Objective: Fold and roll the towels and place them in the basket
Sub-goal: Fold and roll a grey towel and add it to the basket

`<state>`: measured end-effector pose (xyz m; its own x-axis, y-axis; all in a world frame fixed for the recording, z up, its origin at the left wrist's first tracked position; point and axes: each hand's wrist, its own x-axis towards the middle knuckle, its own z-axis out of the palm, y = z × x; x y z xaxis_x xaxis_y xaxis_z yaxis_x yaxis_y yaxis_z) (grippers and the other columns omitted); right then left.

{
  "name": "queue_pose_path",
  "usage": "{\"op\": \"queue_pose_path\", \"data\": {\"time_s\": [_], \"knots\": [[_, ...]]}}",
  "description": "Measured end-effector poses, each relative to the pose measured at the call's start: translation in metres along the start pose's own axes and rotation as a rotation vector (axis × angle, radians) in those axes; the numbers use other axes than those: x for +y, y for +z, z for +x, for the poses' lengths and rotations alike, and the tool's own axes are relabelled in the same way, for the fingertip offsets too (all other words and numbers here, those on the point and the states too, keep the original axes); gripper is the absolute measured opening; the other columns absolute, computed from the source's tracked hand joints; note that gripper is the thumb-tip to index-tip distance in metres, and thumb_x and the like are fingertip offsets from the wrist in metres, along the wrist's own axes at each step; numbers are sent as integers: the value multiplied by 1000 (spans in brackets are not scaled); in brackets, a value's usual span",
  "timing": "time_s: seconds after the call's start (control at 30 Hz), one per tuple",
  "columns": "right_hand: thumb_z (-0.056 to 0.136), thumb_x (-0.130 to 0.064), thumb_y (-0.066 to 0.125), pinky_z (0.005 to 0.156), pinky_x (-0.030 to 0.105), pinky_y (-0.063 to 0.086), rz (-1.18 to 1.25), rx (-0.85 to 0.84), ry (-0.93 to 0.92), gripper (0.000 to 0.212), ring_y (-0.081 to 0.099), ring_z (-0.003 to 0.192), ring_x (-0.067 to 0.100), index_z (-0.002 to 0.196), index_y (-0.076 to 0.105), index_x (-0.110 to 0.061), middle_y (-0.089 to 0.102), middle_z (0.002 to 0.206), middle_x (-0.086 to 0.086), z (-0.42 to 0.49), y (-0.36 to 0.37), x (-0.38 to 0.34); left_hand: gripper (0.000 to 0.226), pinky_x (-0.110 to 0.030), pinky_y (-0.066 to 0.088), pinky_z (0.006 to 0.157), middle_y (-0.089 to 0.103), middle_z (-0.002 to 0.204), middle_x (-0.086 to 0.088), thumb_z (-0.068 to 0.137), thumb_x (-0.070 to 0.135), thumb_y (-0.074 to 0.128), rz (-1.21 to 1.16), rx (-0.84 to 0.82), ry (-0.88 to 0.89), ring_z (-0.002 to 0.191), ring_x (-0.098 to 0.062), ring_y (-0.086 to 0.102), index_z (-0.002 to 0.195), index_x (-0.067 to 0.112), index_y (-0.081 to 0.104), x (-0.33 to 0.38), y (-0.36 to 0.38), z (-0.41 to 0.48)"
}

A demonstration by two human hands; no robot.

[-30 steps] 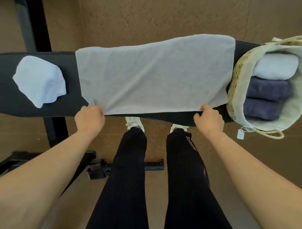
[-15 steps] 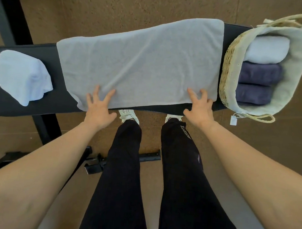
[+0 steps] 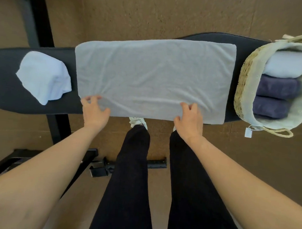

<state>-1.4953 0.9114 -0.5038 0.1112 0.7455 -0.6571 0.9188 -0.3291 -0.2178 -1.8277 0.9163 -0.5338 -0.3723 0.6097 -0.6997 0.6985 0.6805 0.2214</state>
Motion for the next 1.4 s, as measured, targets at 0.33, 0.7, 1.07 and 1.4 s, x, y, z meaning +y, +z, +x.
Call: {"op": "queue_pose_path", "data": {"time_s": [0.33, 0.7, 1.07, 1.4], "knots": [[93, -22, 58, 103, 41, 39, -49, -207, -306, 57, 37, 130, 29, 148, 42, -26, 40, 141, 8, 37, 41, -117, 37, -35, 52, 87, 62, 124, -3, 97, 20, 69, -290, 88, -345, 106, -21, 61, 131, 17, 54, -44, -33, 14], [95, -36, 68, 87, 29, 51, 557, -402, -204, 37, 59, 97, 12, 128, 63, -19, 62, 108, -4, 6, 75, -202, 18, -26, 50, 69, 68, 86, 1, 91, 23, 74, -495, -24, -67, 75, -12, 62, 105, 23, 61, -53, -41, 1], [98, -24, 65, 72, 36, 63, 731, -383, -21, 19, 68, 86, 19, 112, 70, -12, 69, 93, 3, 19, 86, -257, 32, -34, 59, 88, 74, 107, -11, 85, 1, 47, -710, -211, -119, 106, -27, 68, 93, 10, 77, -22, -78, 27], [105, -19, 51, 84, 31, 53, 476, -359, -230, 34, 66, 92, 16, 135, 63, -11, 71, 107, 3, 0, 80, -232, 47, -35, 44, 107, 36, 153, -3, 97, 30, 58, -432, -203, 31, 129, -17, 45, 143, 38, 53, 39, -93, 102]]}}
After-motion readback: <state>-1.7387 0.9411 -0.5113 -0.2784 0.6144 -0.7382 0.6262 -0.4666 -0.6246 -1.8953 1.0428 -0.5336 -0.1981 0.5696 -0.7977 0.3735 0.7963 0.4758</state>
